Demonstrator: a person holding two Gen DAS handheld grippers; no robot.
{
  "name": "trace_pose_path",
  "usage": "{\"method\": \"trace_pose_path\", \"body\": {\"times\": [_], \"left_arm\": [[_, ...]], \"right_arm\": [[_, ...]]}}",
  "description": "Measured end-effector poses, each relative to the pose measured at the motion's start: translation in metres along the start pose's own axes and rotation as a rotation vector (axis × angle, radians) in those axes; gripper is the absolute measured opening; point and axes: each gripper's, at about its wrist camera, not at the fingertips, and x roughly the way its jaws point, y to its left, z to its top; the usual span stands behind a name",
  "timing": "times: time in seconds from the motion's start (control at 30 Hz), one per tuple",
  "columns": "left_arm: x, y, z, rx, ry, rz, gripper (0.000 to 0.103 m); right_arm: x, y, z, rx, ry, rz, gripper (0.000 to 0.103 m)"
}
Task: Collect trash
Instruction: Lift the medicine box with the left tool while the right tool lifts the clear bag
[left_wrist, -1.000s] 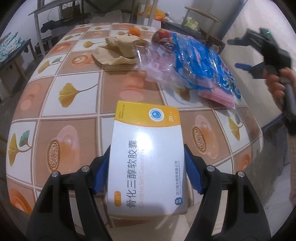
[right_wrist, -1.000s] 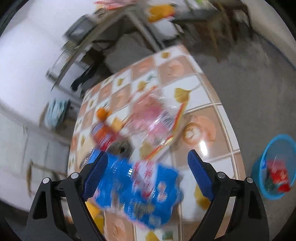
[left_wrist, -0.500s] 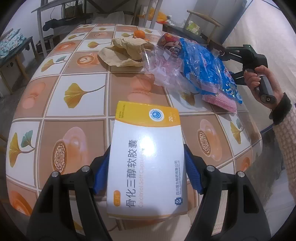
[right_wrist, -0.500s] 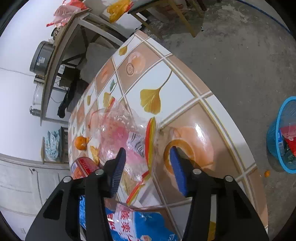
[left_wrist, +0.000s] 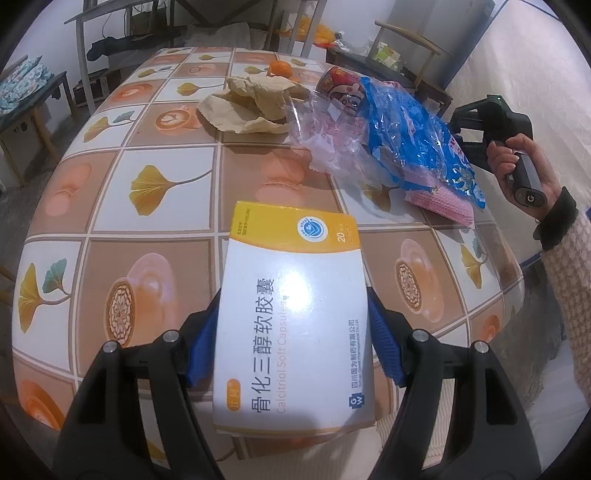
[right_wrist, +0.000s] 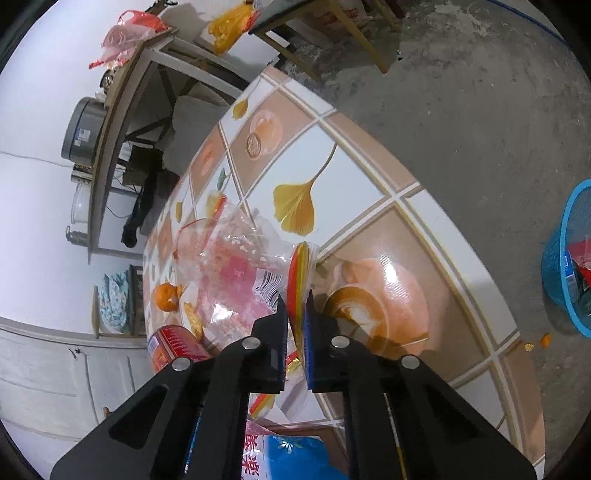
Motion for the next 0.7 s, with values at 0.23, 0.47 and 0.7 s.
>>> {"method": "trace_pose_path", "body": {"times": [0.23, 0.47, 0.7], "left_arm": [[-0.001, -0.001, -0.001, -0.002, -0.003, 0.007, 0.068], [-0.001, -0.001, -0.002, -0.005, -0.006, 0.009, 0.068], [-0.002, -0.001, -0.003, -0.015, -0.008, 0.013, 0.067]], "right_arm": [[-0.021, -0.001, 0.003, 0.003, -0.061, 0.048, 0.006], [-0.051, 0.002, 0.005, -0.023, -0.118, 0.082, 0.006], [-0.083, 0.003, -0.004, -0.055, -0.155, 0.125, 0.006]]}}
